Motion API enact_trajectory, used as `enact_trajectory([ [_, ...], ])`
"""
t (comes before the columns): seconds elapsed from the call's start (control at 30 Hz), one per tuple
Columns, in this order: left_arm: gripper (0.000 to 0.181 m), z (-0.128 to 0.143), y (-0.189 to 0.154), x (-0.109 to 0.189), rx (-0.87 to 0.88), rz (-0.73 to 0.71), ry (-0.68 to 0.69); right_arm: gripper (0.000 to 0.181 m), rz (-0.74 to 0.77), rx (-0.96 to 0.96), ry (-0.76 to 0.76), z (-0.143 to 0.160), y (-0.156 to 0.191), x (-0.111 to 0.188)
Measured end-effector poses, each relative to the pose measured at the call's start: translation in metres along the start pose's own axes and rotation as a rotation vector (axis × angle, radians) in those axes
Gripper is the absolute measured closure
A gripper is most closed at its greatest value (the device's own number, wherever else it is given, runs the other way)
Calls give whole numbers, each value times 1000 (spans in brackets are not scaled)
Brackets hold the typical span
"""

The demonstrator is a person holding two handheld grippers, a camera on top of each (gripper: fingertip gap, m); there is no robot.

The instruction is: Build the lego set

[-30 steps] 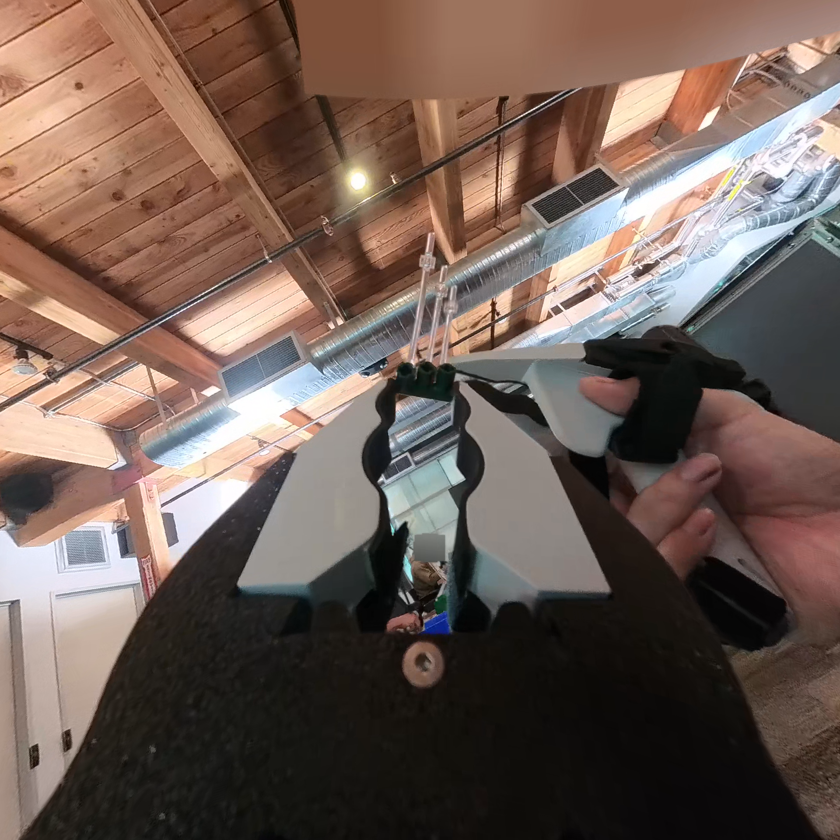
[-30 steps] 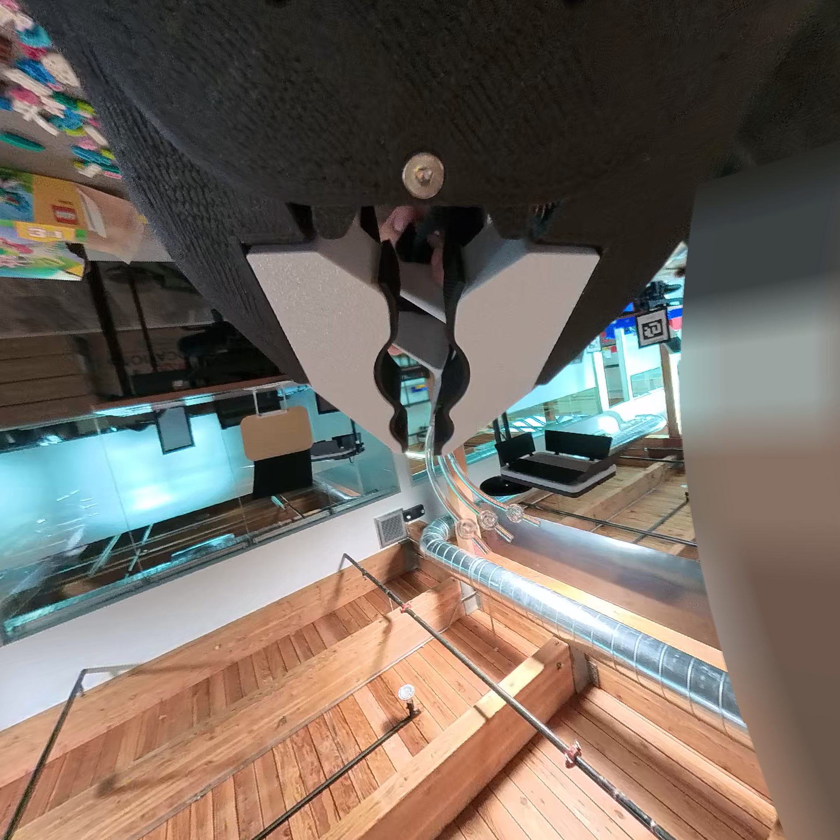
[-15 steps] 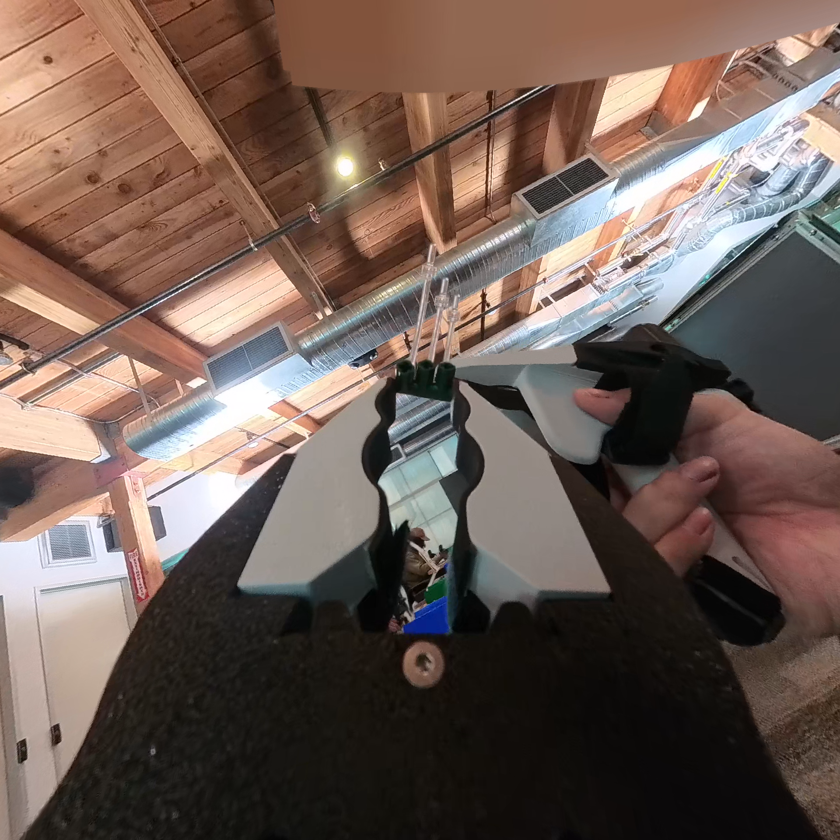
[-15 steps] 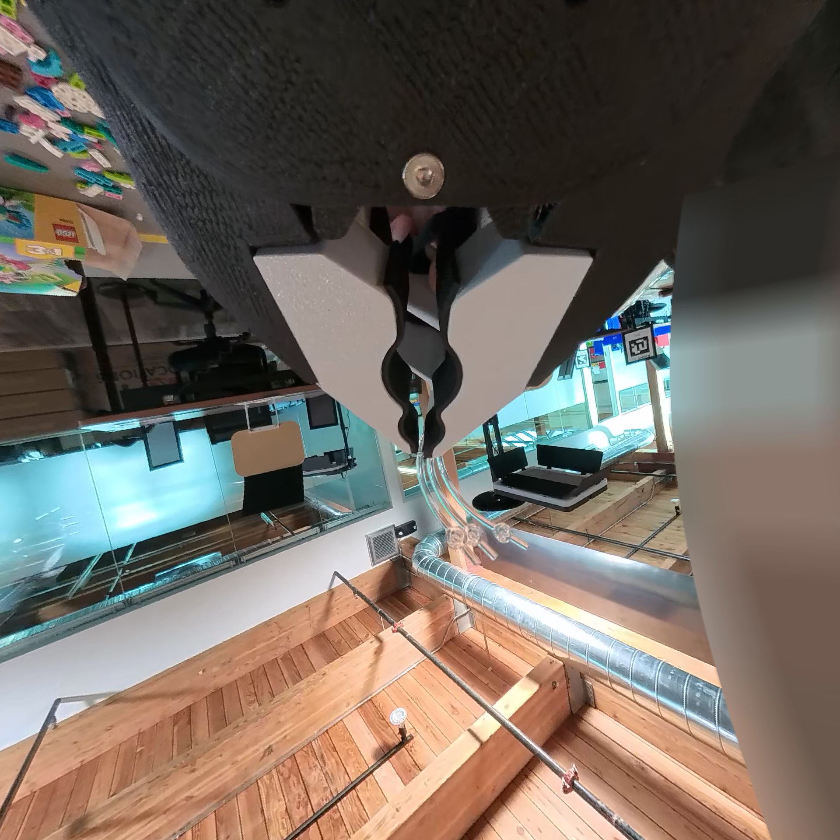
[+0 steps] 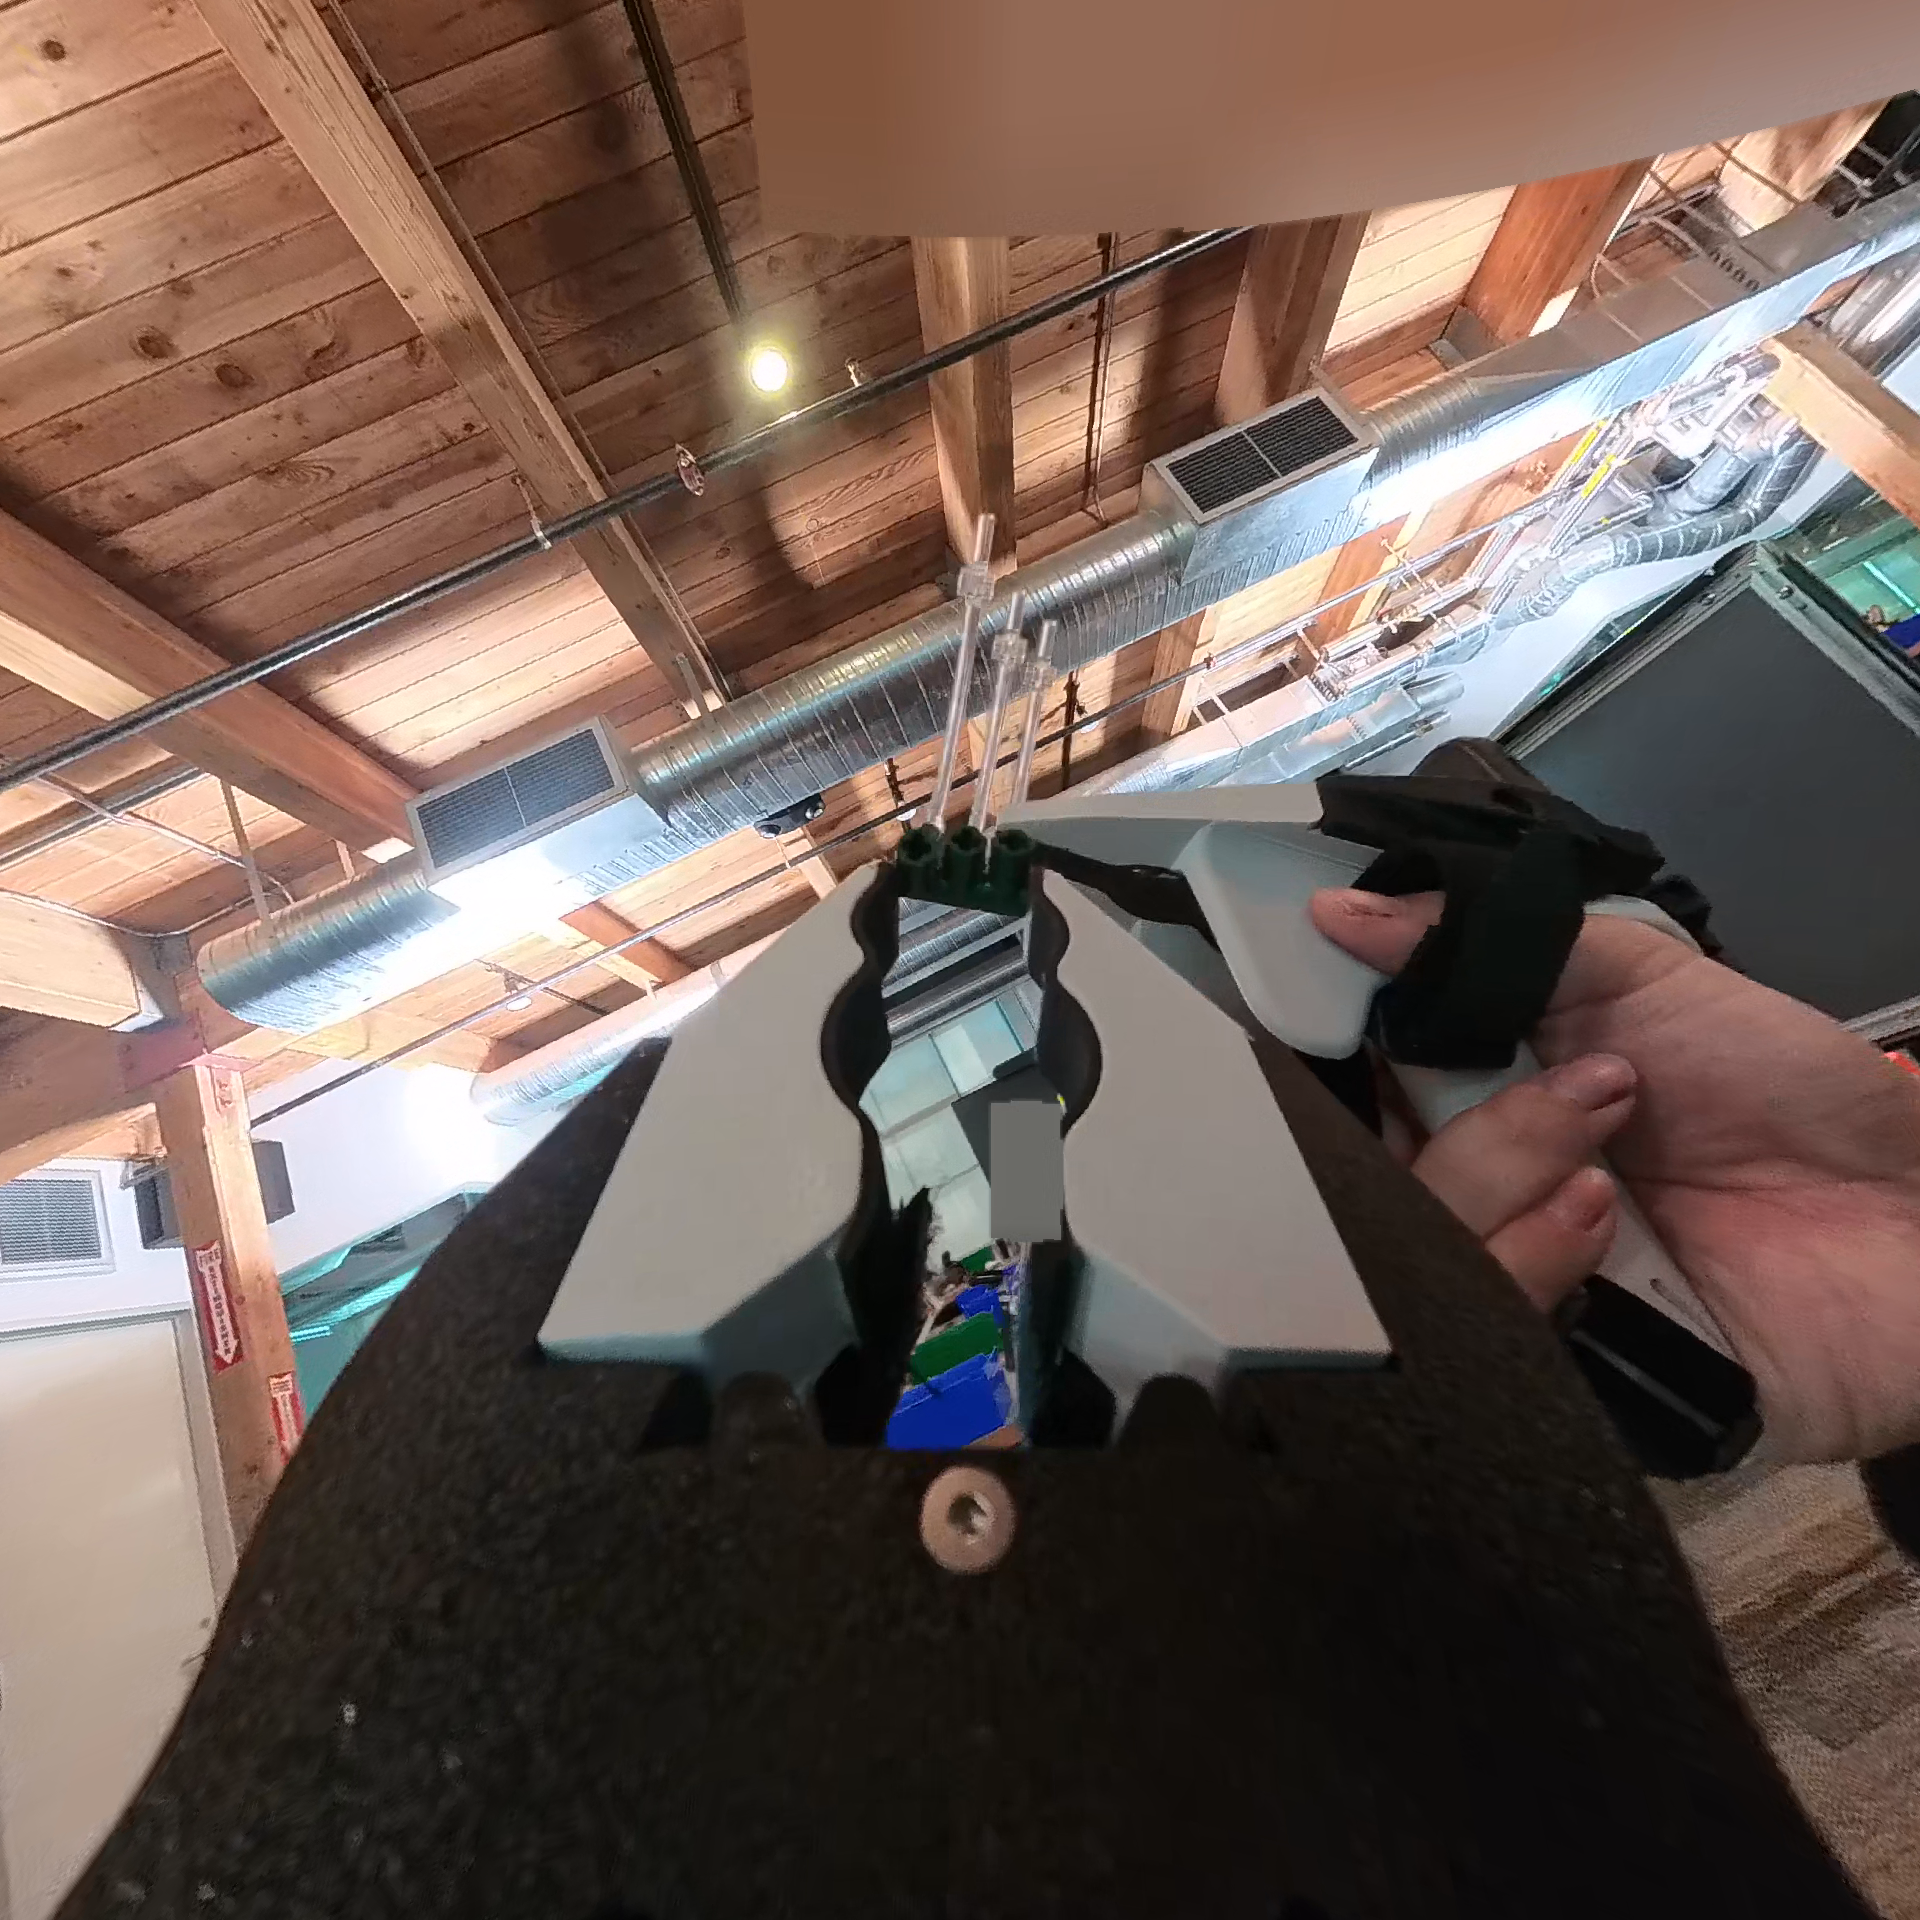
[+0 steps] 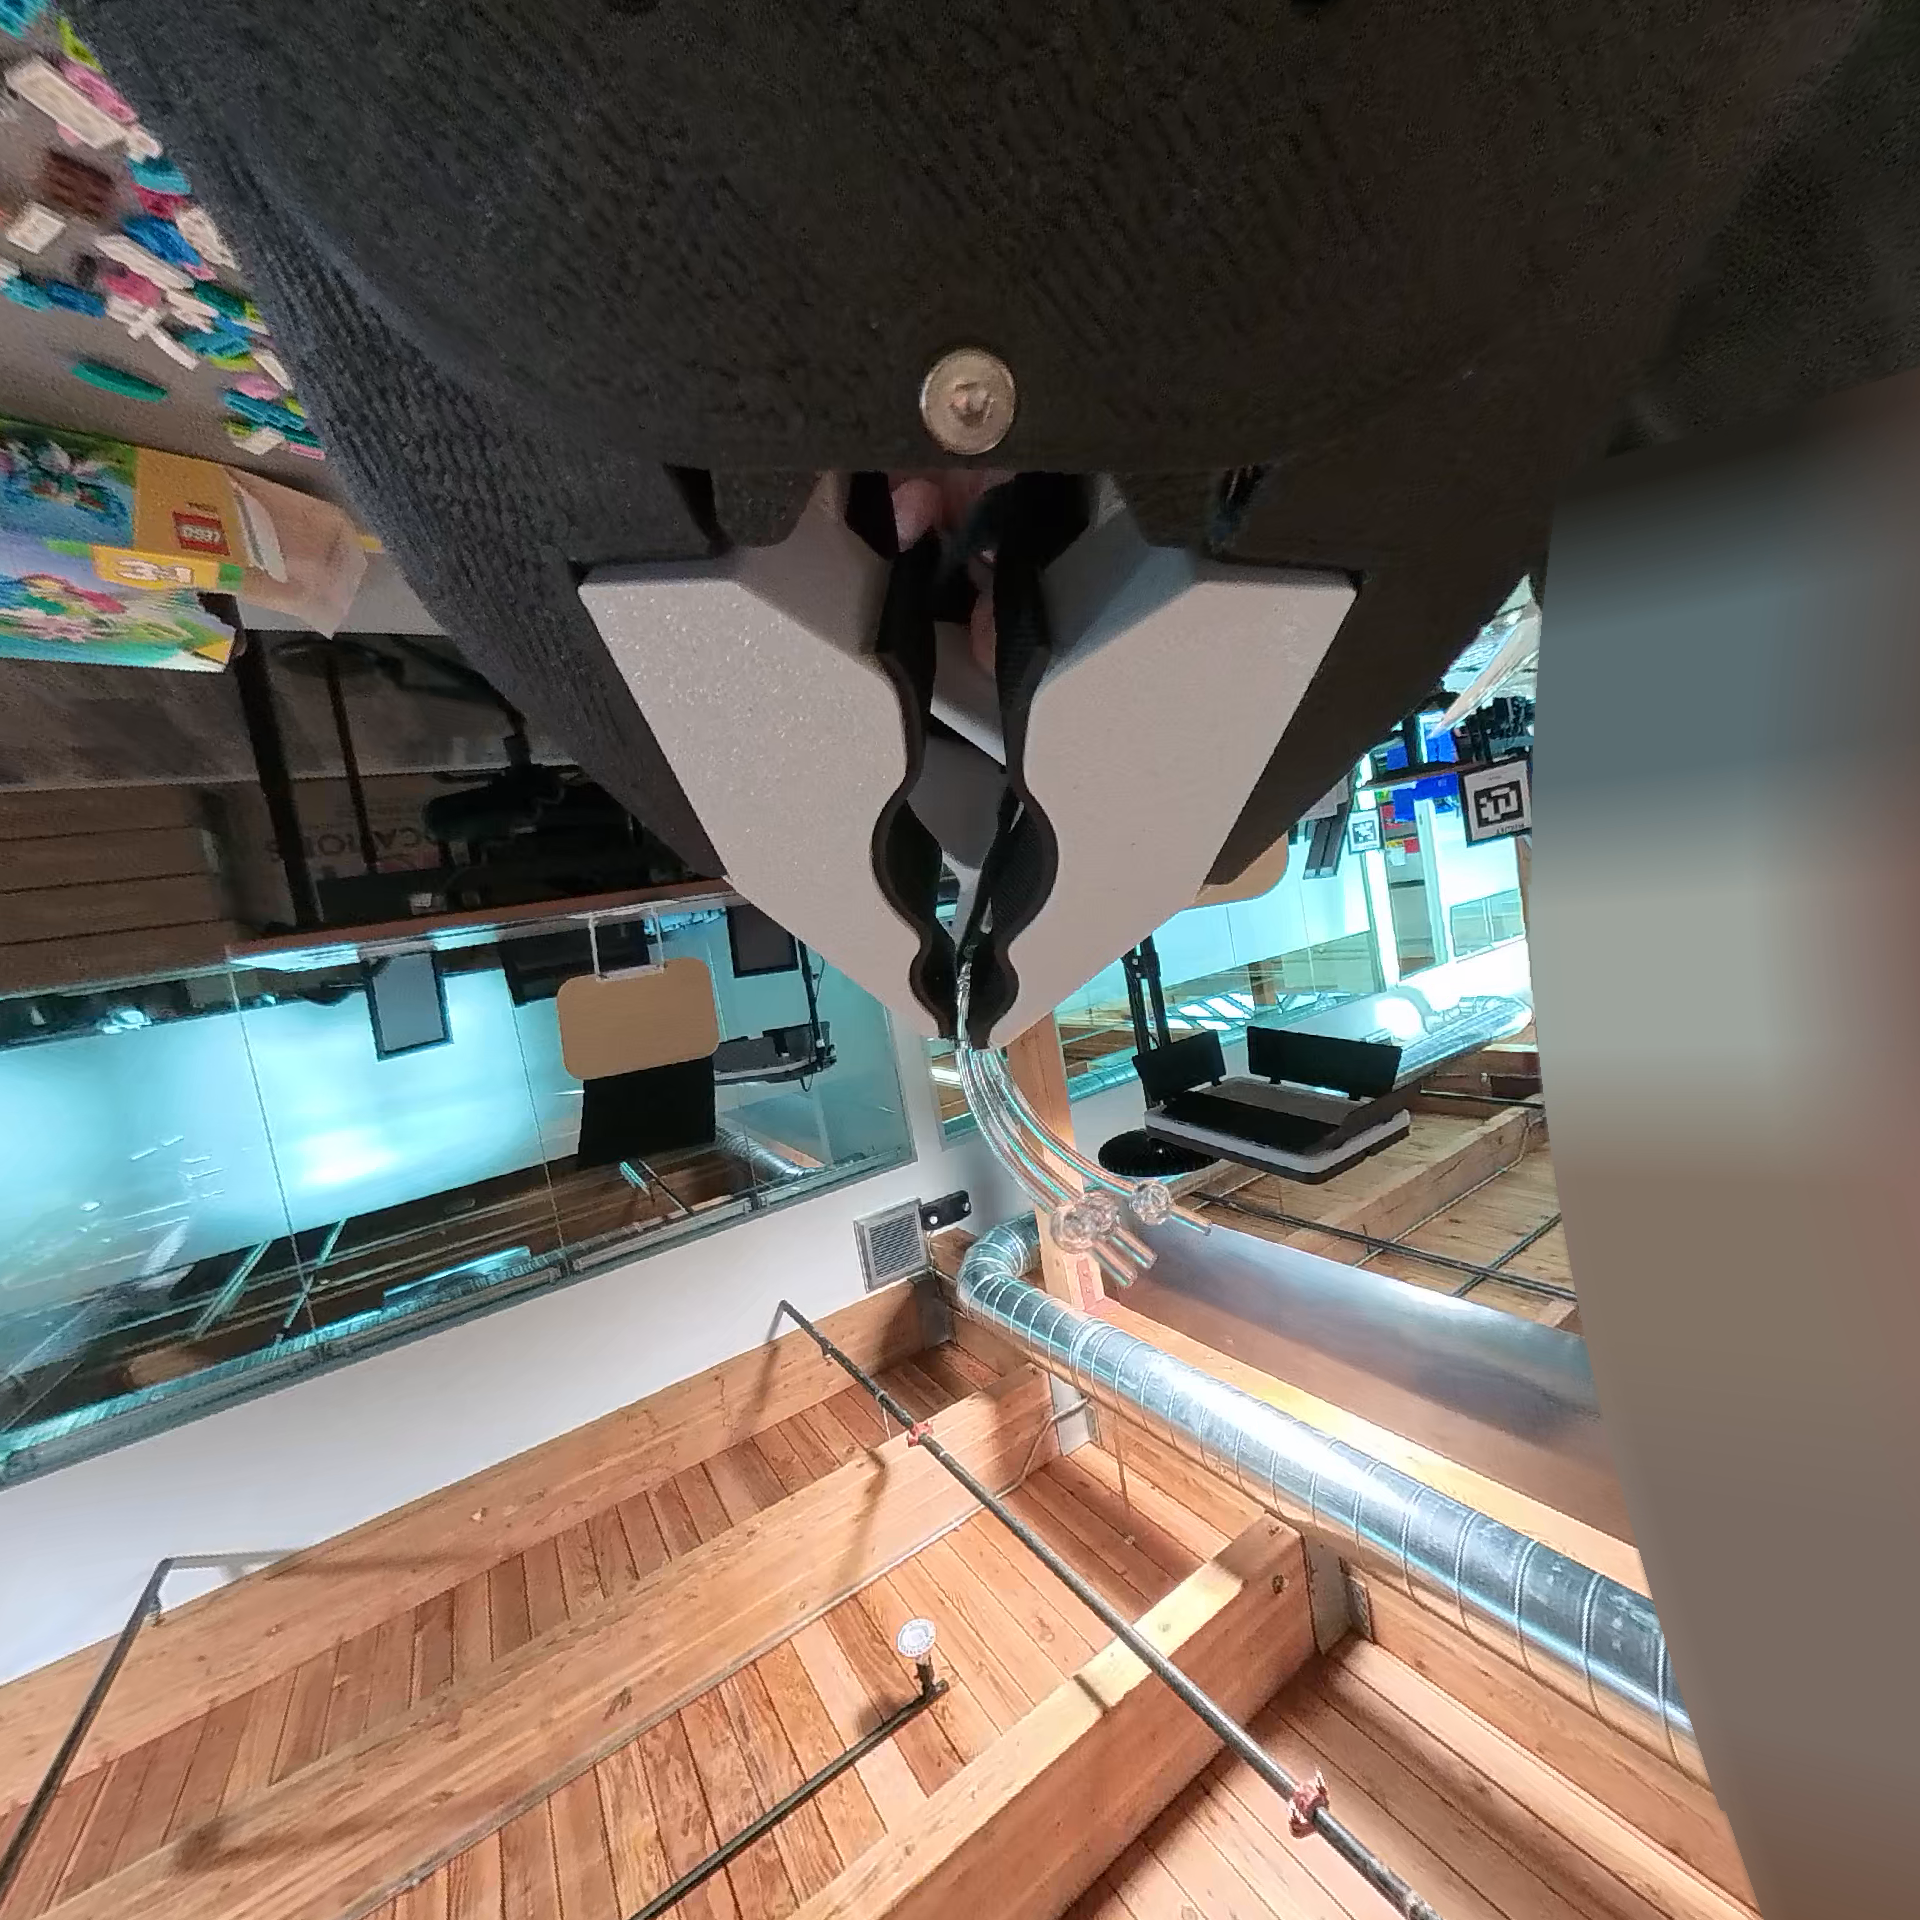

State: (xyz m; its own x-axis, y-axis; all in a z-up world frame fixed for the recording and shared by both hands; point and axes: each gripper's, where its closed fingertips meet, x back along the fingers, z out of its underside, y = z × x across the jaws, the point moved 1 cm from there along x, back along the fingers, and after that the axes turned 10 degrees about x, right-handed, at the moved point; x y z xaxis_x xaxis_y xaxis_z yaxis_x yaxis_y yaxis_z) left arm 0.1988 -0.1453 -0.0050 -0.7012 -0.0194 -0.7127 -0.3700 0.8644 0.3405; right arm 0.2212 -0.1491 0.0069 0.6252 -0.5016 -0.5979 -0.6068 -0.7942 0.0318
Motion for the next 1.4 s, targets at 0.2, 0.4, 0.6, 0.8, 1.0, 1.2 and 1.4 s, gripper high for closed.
enact_trajectory([
  [0.2, 159, -1, -1, 0, 8, 11, -5, 180, 1, 18, 2, -1, 2, 1],
  [0.4, 160, -3, -3, 0, 16, 19, -11, 180, 8, 33, 1, -1, 5, 1],
  [0.6, 160, -4, -5, 0, 22, 23, -20, 180, 0, 21, 0, -1, 7, 2],
  [0.8, 160, -5, -5, -1, 22, 25, -21, 180, 2, 36, 5, 0, 8, 2],
  [1.0, 160, -5, -6, -1, 25, 28, -21, 180, 4, 53, 15, 0, 9, 3],
  [1.2, 159, -6, -7, -1, 24, 32, -22, 180, -5, 50, 42, 5, 9, 4],
  [1.4, 160, -11, -10, -6, 13, 74, -9, 181, -76, -49, 152, 49, 21, -2],
])
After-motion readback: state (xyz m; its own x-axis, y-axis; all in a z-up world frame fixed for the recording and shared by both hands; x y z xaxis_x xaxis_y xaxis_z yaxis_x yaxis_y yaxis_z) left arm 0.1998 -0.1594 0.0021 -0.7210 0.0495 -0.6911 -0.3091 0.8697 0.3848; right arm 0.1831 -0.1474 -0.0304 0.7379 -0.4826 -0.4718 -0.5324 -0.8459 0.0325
